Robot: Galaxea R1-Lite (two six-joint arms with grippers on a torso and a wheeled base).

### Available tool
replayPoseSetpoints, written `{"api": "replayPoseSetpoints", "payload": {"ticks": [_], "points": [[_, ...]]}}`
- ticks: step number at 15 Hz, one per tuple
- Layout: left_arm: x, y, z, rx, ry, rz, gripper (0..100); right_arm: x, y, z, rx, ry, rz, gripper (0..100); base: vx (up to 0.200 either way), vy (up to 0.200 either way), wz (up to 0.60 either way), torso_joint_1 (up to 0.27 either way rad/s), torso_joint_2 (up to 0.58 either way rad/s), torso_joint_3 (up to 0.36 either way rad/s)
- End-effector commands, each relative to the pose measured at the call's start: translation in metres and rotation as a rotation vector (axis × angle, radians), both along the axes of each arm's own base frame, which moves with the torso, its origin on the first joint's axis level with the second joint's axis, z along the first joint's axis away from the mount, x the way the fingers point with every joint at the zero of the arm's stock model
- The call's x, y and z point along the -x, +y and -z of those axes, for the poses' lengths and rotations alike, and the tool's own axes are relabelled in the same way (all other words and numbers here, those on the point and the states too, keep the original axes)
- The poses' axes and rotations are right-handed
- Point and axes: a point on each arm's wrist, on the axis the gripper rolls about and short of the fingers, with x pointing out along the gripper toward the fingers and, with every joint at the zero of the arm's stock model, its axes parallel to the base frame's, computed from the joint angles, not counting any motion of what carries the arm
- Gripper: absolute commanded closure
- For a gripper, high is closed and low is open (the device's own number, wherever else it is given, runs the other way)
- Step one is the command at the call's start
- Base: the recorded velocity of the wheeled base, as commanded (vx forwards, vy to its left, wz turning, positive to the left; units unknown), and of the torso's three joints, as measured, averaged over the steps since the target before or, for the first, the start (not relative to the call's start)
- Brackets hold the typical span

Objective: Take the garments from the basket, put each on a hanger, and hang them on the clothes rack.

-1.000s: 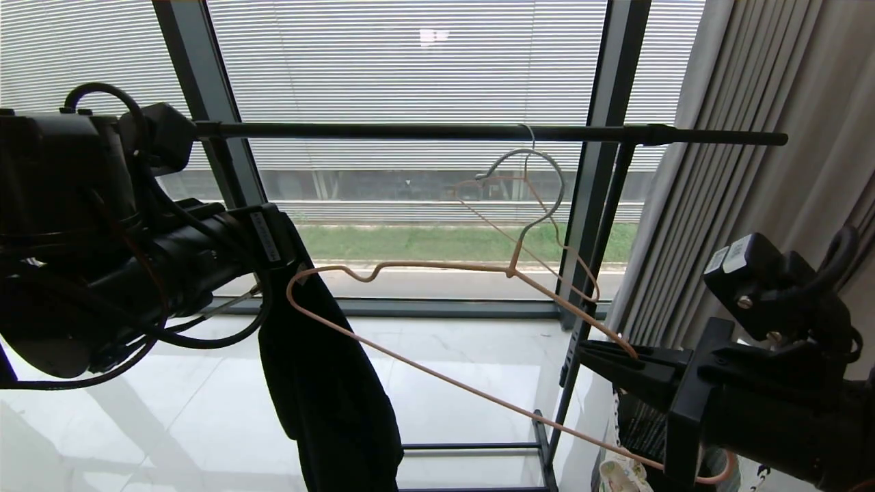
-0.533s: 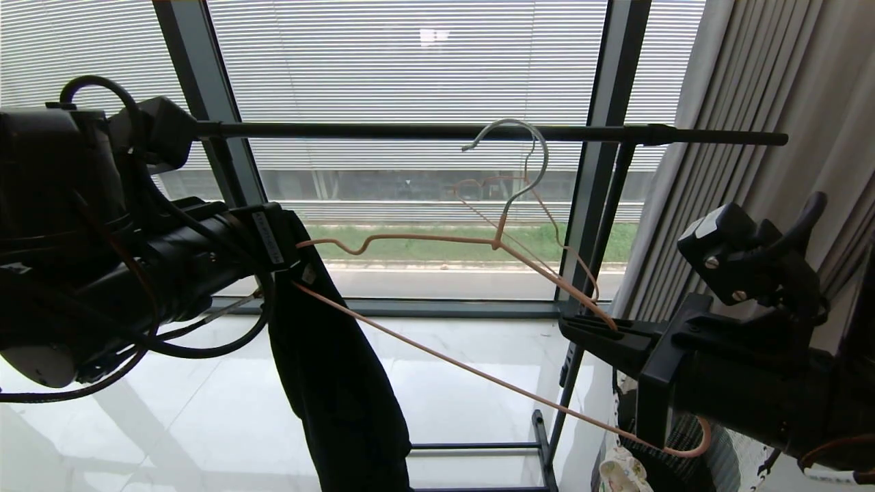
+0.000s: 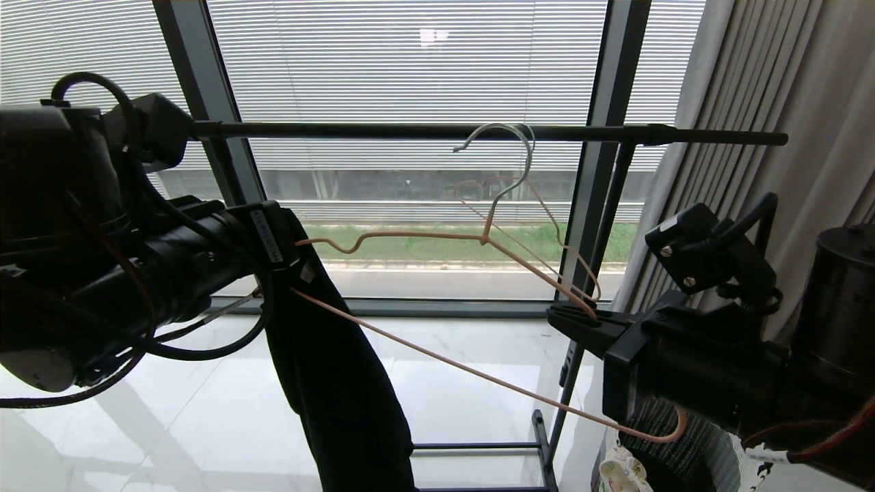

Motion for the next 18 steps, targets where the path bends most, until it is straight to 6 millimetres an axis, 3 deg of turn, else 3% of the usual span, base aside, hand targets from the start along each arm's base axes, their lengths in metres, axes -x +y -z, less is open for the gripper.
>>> {"api": "replayPoseSetpoints", "payload": {"ticks": [1, 4, 5, 10, 15, 18], "points": [[0.001, 0.000, -0.001, 0.002, -0.003, 0.000, 100, -0.008, 0.012, 0.011, 0.027, 0.023, 0.007, 100, 0.000, 0.000, 0.00, 0.000, 0.00, 0.000], [0.002, -0.003, -0.001, 0.003, -0.005, 0.012, 100, -0.013, 0.021, 0.011, 0.028, 0.027, 0.006, 100, 0.000, 0.000, 0.00, 0.000, 0.00, 0.000], [0.006, -0.010, -0.001, 0.001, -0.006, 0.035, 100, -0.022, 0.033, 0.010, 0.020, 0.028, 0.009, 100, 0.000, 0.000, 0.00, 0.000, 0.00, 0.000], [0.010, -0.018, 0.000, -0.005, -0.007, 0.028, 100, -0.037, 0.057, 0.015, 0.029, 0.034, 0.010, 100, 0.000, 0.000, 0.00, 0.000, 0.00, 0.000], [-0.008, 0.000, -0.004, -0.002, -0.041, -0.118, 100, -0.034, 0.044, 0.010, 0.061, 0.033, 0.091, 100, 0.000, 0.000, 0.00, 0.000, 0.00, 0.000], [-0.010, 0.007, -0.004, -0.038, -0.043, -0.142, 100, -0.043, 0.033, 0.005, 0.065, 0.019, 0.203, 100, 0.000, 0.000, 0.00, 0.000, 0.00, 0.000]]}}
